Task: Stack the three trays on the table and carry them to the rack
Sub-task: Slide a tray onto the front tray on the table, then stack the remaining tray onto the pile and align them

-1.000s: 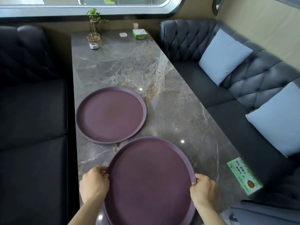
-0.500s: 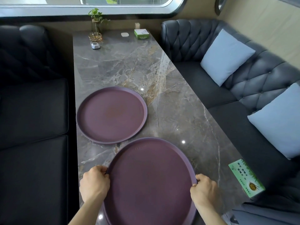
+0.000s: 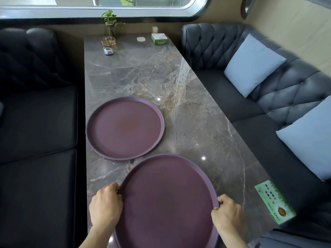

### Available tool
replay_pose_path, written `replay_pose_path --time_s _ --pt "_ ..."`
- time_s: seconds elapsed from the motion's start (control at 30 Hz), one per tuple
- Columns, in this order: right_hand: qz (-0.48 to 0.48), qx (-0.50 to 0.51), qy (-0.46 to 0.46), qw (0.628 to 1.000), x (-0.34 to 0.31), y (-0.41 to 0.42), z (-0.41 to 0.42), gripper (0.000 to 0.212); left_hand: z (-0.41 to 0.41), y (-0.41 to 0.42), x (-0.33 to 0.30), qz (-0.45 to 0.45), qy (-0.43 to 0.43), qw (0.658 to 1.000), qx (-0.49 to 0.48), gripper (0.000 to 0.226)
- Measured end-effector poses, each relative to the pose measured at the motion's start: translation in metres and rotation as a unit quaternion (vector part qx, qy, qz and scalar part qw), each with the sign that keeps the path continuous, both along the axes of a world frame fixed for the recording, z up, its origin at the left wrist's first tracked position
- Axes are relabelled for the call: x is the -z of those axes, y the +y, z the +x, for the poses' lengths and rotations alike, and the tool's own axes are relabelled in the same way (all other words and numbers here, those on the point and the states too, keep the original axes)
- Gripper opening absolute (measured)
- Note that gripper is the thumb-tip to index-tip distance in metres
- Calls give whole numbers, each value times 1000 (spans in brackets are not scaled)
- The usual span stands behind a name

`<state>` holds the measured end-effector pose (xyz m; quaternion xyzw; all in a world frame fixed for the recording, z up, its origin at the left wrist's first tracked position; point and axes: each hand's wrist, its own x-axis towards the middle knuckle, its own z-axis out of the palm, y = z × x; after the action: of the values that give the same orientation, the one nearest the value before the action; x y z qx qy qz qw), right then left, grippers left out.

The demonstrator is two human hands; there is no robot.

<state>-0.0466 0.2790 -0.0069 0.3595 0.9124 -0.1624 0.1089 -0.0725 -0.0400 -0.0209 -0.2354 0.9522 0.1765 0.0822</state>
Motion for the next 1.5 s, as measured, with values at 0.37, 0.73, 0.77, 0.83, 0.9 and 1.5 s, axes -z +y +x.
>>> replay_pose_path --time_s 0.37,0.73,0.77,0.83,0.9,1.5 --pt "-99 -77 -26 992 -17 16 -121 16 -50 -50 6 289 -50 912 -286 45" --pt "-335 -73 82 936 6 -90 -295 49 -164 -63 11 347 96 829 -428 85" --pt "-366 -69 73 925 7 -99 -303 58 -167 -66 19 345 96 828 -432 85" --pt "-436 -50 49 897 12 -111 -313 74 -169 -68 29 345 93 825 -438 75" --pt "-484 -40 28 874 13 -118 -317 80 -168 -73 42 354 84 824 -434 74" --pt "-186 -5 161 969 -32 -46 -167 17 -76 -39 -35 446 111 832 -310 66"
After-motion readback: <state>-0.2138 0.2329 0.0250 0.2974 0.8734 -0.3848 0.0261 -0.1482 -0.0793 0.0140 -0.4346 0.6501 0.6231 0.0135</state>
